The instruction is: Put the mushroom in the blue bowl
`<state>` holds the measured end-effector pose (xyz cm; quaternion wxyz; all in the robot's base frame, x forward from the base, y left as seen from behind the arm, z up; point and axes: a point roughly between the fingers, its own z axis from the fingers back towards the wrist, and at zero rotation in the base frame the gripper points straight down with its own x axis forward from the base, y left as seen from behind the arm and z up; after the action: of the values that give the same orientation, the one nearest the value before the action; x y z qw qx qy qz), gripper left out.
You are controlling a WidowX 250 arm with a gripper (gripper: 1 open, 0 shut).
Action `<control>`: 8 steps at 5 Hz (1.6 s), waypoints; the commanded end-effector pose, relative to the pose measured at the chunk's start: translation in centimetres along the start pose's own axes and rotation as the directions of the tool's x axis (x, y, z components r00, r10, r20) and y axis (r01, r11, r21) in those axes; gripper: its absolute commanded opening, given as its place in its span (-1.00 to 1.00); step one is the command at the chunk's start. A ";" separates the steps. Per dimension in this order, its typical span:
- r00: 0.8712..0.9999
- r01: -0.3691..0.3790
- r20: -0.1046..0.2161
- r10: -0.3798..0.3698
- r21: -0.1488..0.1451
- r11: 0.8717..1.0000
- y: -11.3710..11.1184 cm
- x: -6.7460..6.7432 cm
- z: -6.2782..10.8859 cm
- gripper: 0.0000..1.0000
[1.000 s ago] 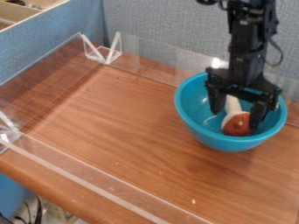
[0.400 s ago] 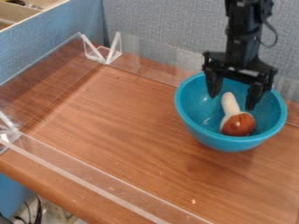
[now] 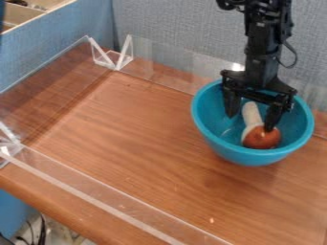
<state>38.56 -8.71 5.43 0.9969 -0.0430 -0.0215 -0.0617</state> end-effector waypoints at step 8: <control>0.990 -0.064 0.128 0.064 -0.011 0.998 0.8 3.4 5.3 -1.00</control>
<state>40.65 -8.36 6.91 0.9980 -0.0452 -0.0306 -0.0309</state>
